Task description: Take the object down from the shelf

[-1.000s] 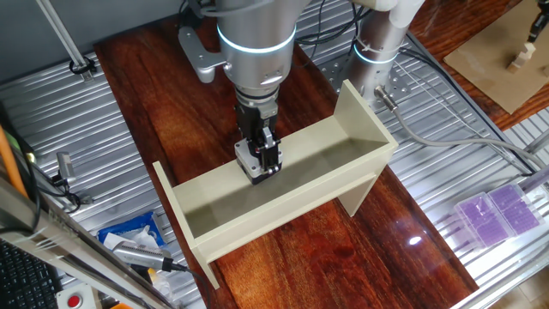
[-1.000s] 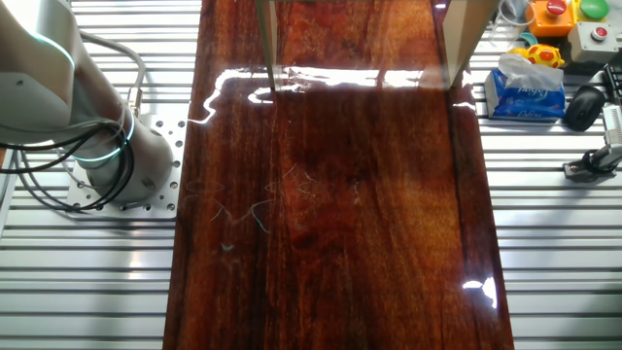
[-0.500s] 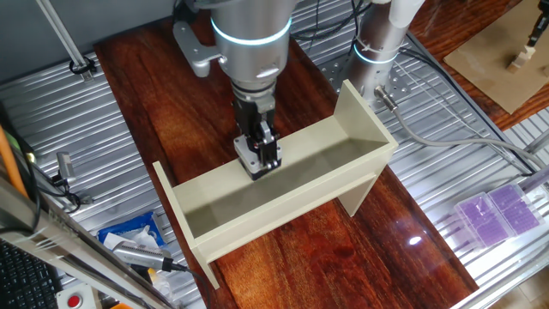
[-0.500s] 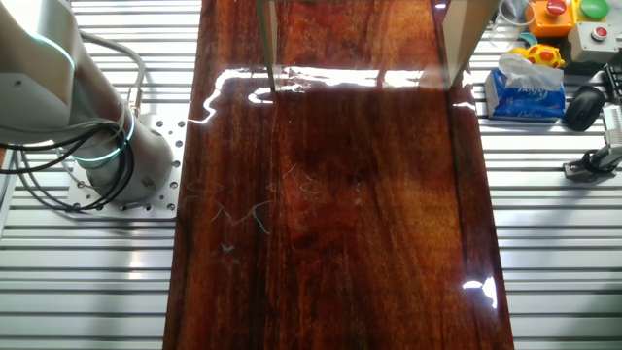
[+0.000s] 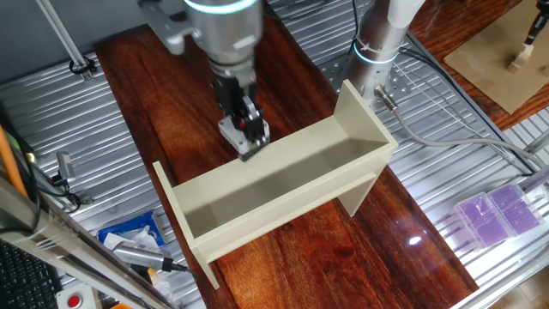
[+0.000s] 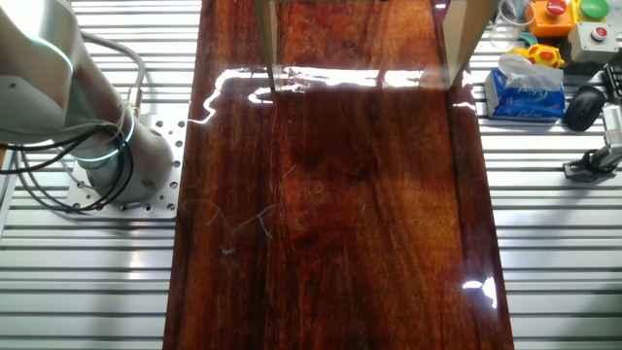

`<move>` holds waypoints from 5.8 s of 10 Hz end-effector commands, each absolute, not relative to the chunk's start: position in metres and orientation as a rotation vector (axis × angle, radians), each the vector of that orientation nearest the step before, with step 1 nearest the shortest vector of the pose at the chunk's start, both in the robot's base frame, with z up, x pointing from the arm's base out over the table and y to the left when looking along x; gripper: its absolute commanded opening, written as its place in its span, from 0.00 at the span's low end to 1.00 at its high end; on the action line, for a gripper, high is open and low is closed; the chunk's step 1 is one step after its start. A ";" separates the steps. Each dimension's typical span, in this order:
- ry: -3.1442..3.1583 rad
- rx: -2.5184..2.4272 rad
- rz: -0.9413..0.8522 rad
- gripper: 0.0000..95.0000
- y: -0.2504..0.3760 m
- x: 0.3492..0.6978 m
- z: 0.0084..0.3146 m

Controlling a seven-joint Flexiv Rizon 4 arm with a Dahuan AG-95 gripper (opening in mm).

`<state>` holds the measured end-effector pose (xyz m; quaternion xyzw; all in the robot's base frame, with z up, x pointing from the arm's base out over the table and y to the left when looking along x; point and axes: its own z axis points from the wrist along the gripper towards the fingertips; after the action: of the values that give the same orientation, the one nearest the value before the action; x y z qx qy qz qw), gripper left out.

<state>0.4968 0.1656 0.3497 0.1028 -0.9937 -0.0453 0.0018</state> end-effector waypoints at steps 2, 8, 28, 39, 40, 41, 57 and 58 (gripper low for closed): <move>-3.098 0.433 -0.143 0.00 0.159 0.500 0.353; -3.115 0.279 -0.105 0.00 0.159 0.500 0.353; -3.110 0.520 -0.081 0.00 0.009 0.502 0.275; -3.150 0.446 -0.067 0.00 -0.030 0.518 0.205; -3.148 0.457 -0.070 0.00 -0.030 0.518 0.205; -3.137 0.485 -0.069 0.00 -0.030 0.518 0.205; -3.187 0.230 -0.099 0.00 -0.040 0.529 0.127; -3.191 0.193 -0.099 0.00 -0.040 0.529 0.127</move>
<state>0.5291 -0.0393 0.1261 0.0685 -0.9967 -0.0369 -0.0234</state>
